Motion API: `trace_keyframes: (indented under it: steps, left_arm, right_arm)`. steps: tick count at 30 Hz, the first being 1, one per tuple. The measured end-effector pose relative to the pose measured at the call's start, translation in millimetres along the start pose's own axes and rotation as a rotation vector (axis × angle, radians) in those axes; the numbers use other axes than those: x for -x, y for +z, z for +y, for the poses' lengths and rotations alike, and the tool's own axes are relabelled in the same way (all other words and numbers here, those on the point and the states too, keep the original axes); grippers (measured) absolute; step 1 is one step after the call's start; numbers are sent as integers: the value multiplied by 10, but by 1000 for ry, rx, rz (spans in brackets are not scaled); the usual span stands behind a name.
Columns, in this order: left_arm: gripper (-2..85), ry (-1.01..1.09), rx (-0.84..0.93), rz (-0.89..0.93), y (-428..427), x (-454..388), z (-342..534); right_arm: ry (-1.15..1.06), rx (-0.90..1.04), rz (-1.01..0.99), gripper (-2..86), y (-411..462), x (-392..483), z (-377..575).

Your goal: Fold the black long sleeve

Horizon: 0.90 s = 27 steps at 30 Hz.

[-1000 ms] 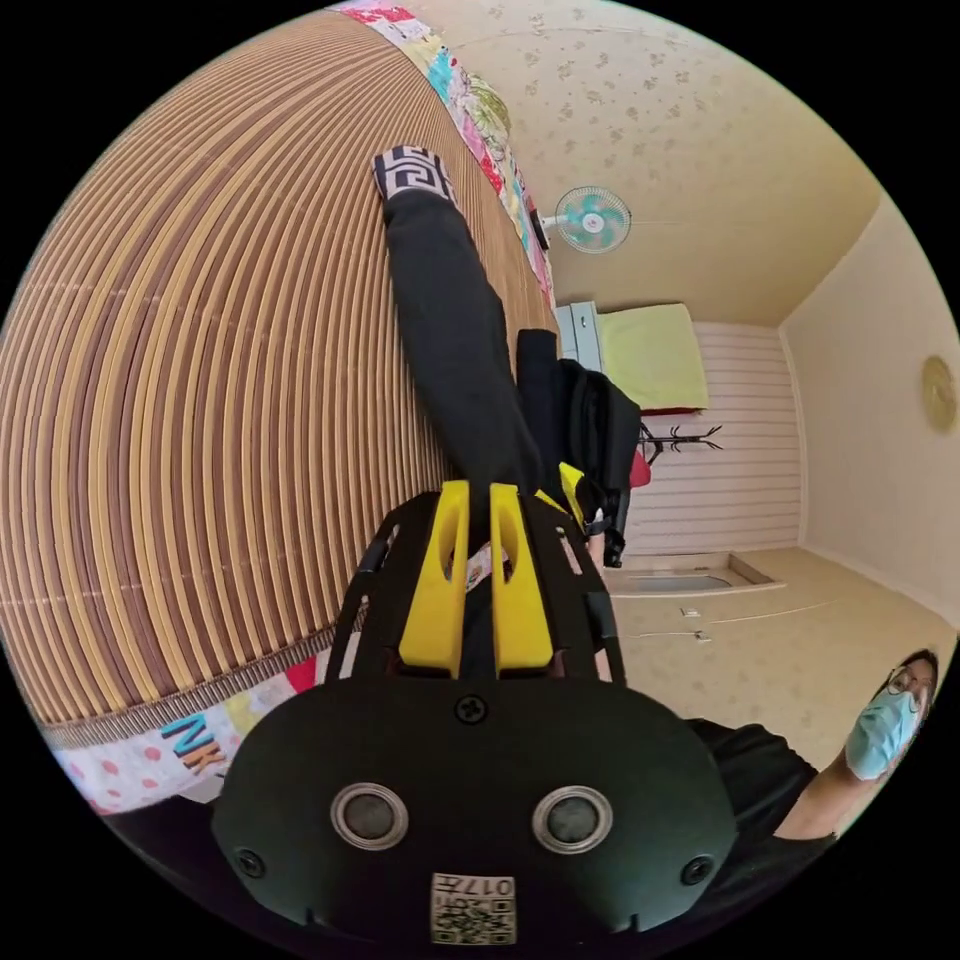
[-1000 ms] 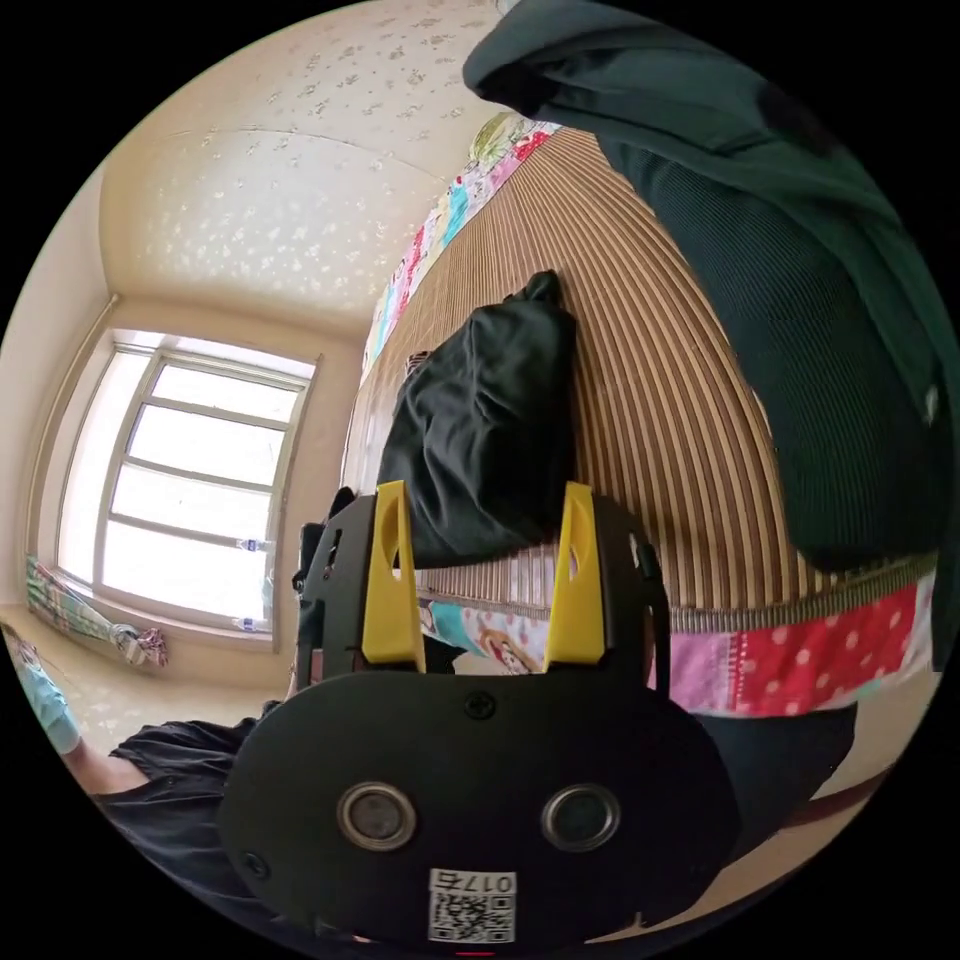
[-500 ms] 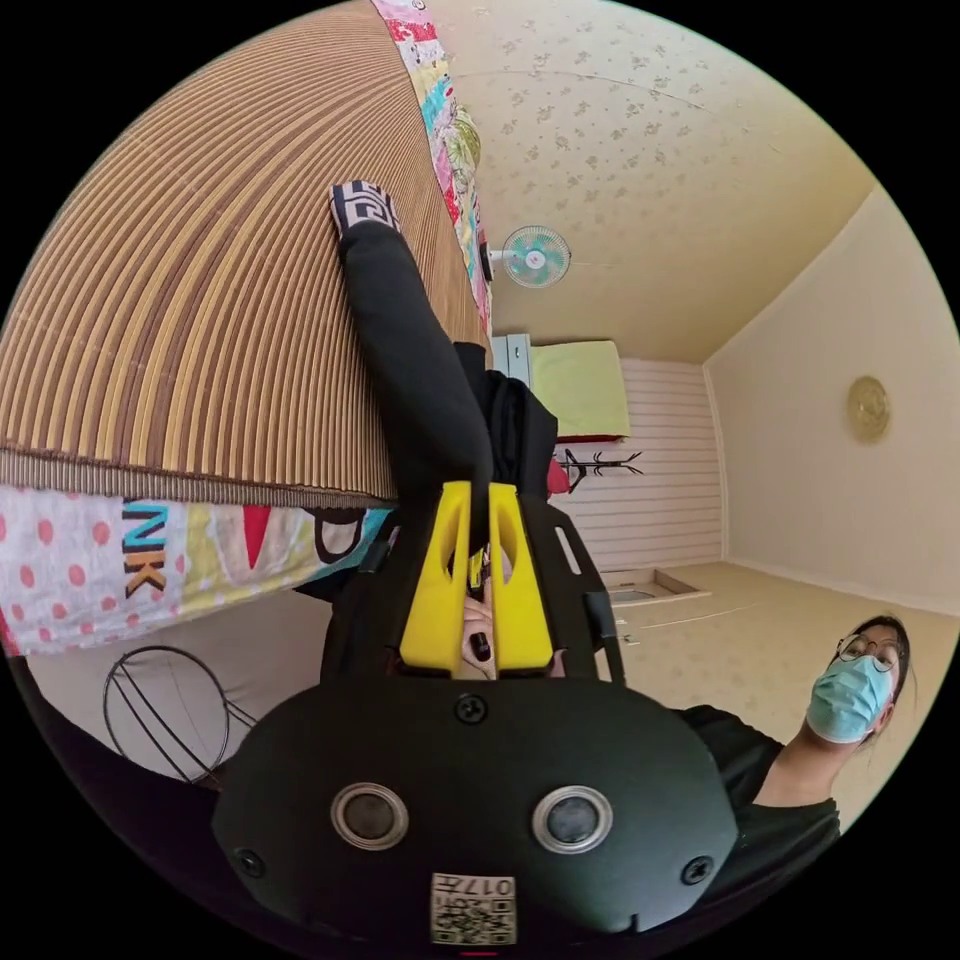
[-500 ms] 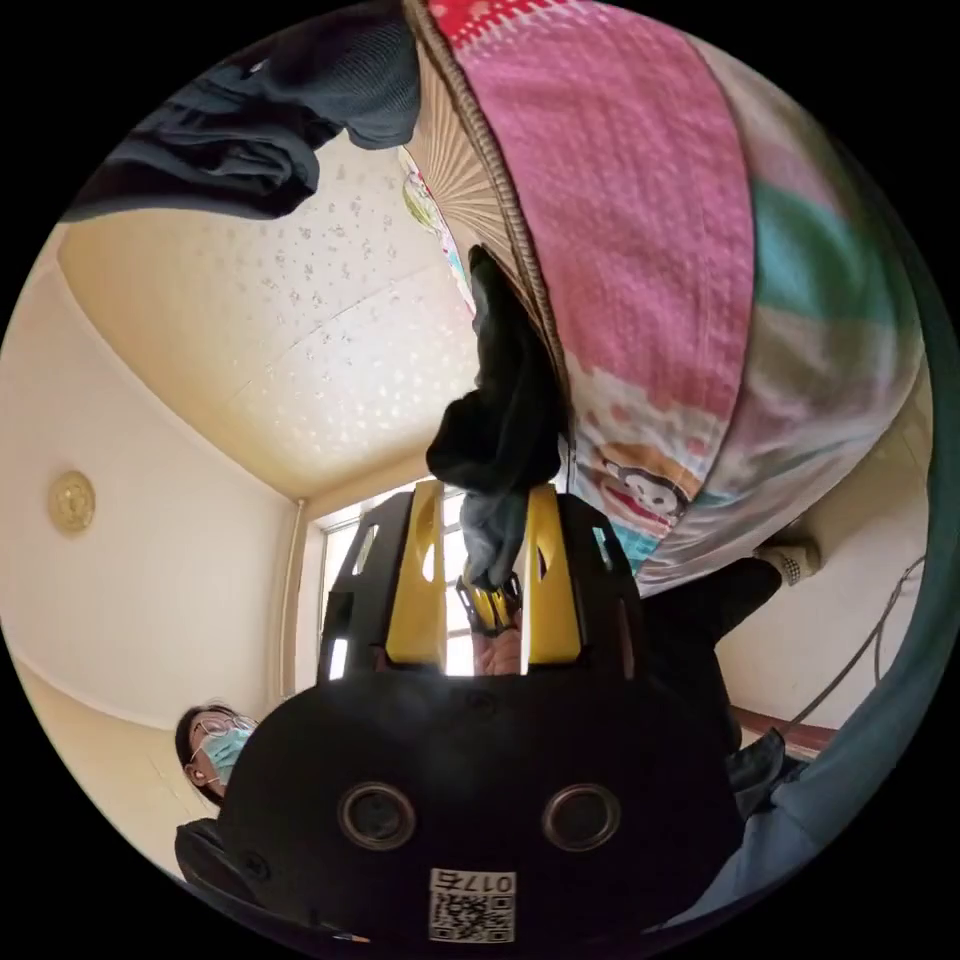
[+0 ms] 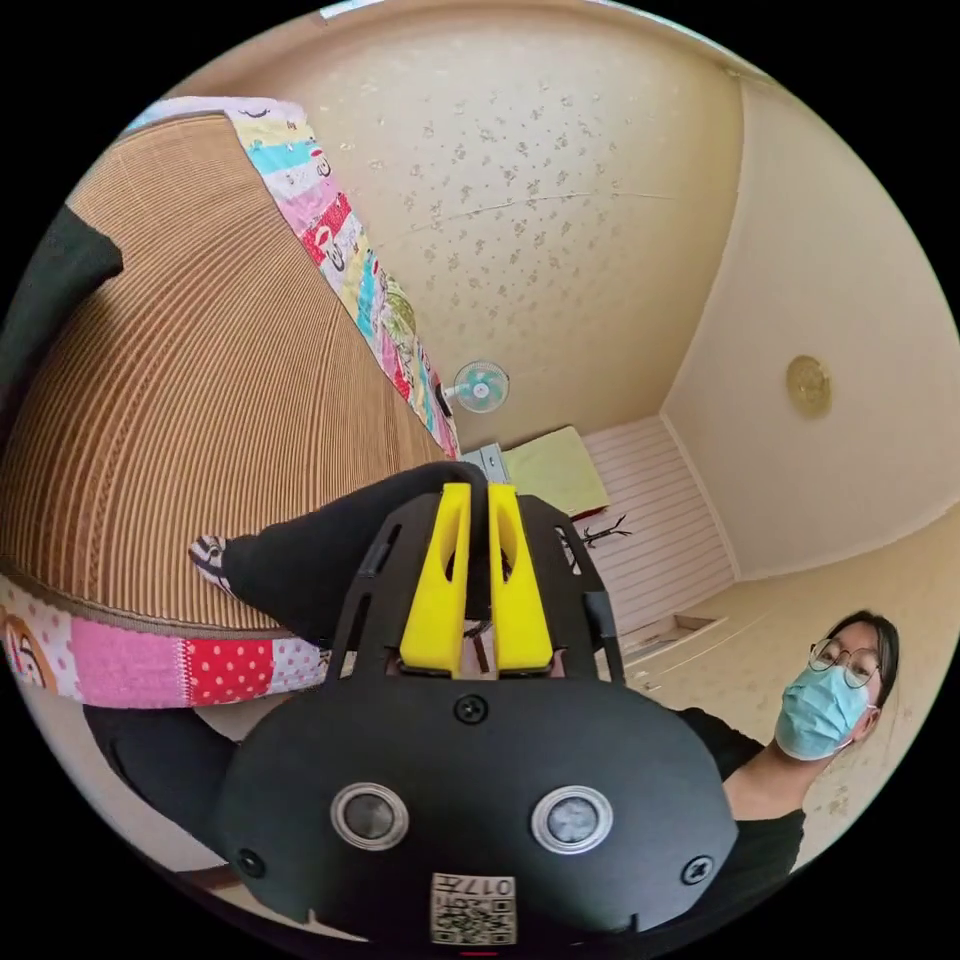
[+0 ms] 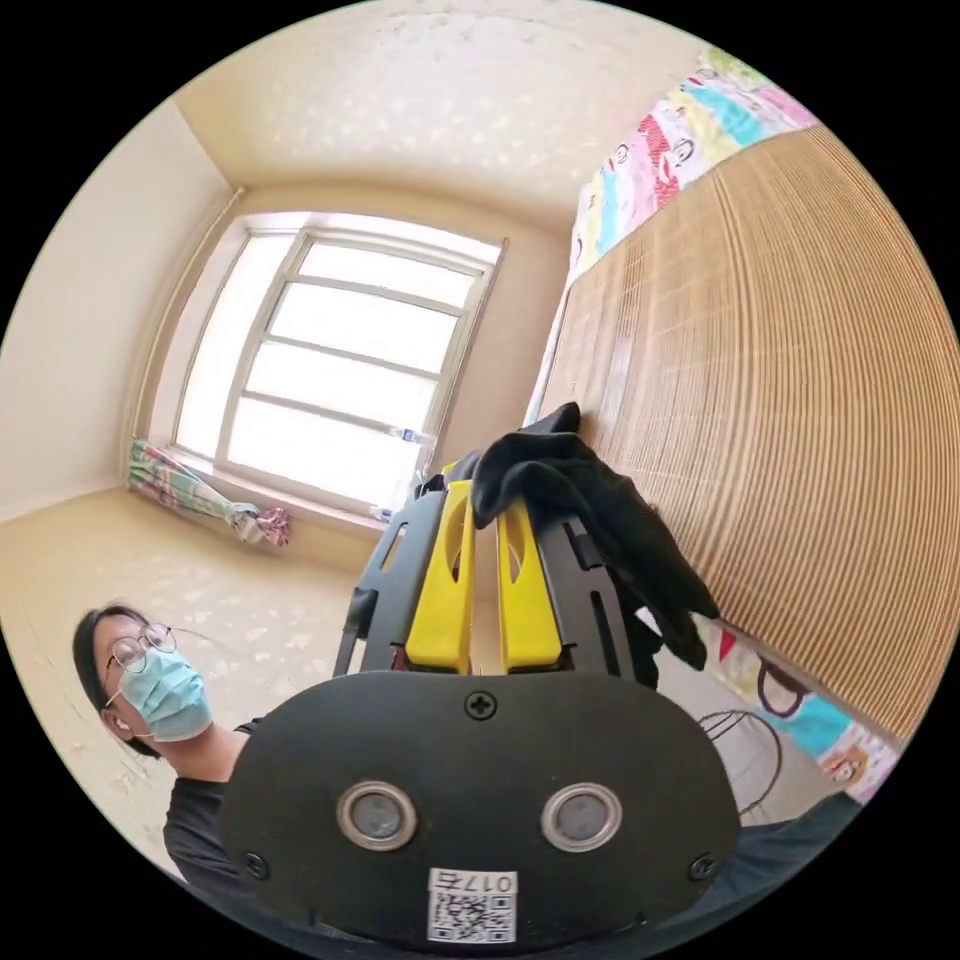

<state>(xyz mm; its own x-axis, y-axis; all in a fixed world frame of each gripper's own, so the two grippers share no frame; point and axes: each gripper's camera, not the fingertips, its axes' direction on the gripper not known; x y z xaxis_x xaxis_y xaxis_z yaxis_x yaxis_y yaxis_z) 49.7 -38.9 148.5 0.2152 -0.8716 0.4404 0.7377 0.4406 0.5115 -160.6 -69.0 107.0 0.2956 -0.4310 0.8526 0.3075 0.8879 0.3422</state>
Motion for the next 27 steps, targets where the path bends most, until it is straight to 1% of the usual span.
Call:
trace_keyframes:
  steps: [2, 3, 5, 7, 9, 11, 12, 14, 15, 16, 17, 18, 19, 20, 21, 22, 23, 24, 25, 26, 27]
  left_arm:
    - [37, 26, -28, -35, -346, -92, -289]
    - [37, 47, -48, -38, -600, -165, -457]
    - [37, 86, -74, -69, -992, -287, -650]
    - [38, 111, -92, -144, -1477, -402, -788]
    - [39, 123, -113, -203, -1780, -401, -787]
    - [39, 79, -145, -263, -2052, -269, -674]
    - [41, 24, -172, -308, -2216, -121, -534]
    - [47, -51, -225, -396, -2425, 130, -240]
    - [53, -109, -254, -474, -2537, 315, 10]
    - [61, -151, -273, -547, -2630, 485, 294]
    - [71, -167, -287, -585, -2672, 557, 450]
    - [91, -200, -325, -660, -2737, 660, 782]
    - [95, -215, -380, -745, -2753, 693, 1133]
    - [98, -211, -402, -790, -2728, 683, 1294]
    - [98, -186, -428, -879, -2602, 626, 1563]
    - [99, -152, -437, -953, -2385, 548, 1755]
    - [99, -127, -438, -978, -2237, 505, 1826]
    - [99, -55, -422, -997, -1870, 414, 1909]
    - [99, 33, -385, -988, -1420, 324, 1927]
    - [100, 81, -364, -973, -1169, 282, 1921]
    - [100, 176, -309, -905, -637, 217, 1901]
  right_arm:
    - [-93, 32, -36, 10, 632, 297, -430]
    - [-109, 34, -51, 9, 783, 385, -508]
    - [-198, 56, -104, 8, 1414, 820, -682]
    - [-277, 61, -74, 8, 1918, 1151, -662]
    - [-332, 61, -38, 9, 2424, 1355, -560]
    - [-318, 84, -57, 9, 3141, 1332, -360]
    - [-302, 97, -73, 9, 3325, 1278, -299]
    - [-249, 175, -121, 11, 4044, 982, 24]
    - [-237, 206, -132, 11, 4202, 899, 125]
    - [-234, 260, -192, 12, 4443, 746, 365]
    - [-258, 297, -250, 12, 4567, 626, 615]
    - [-273, 314, -257, 12, 4594, 571, 738]
    - [-293, 339, -209, 12, 4585, 457, 962]
    - [-316, 354, -99, 12, 4495, 340, 1152]
    - [-336, 355, -33, 12, 4423, 285, 1229]
    - [-389, 345, 114, 12, 4230, 180, 1358]
    - [-441, 310, 285, 13, 3986, 70, 1464]
    - [-463, 287, 376, 14, 3852, 12, 1509]
    - [-495, 229, 570, 15, 3567, -110, 1581]
    - [-490, 168, 755, 18, 3286, -241, 1607]
    - [-476, 140, 838, 20, 3149, -310, 1602]
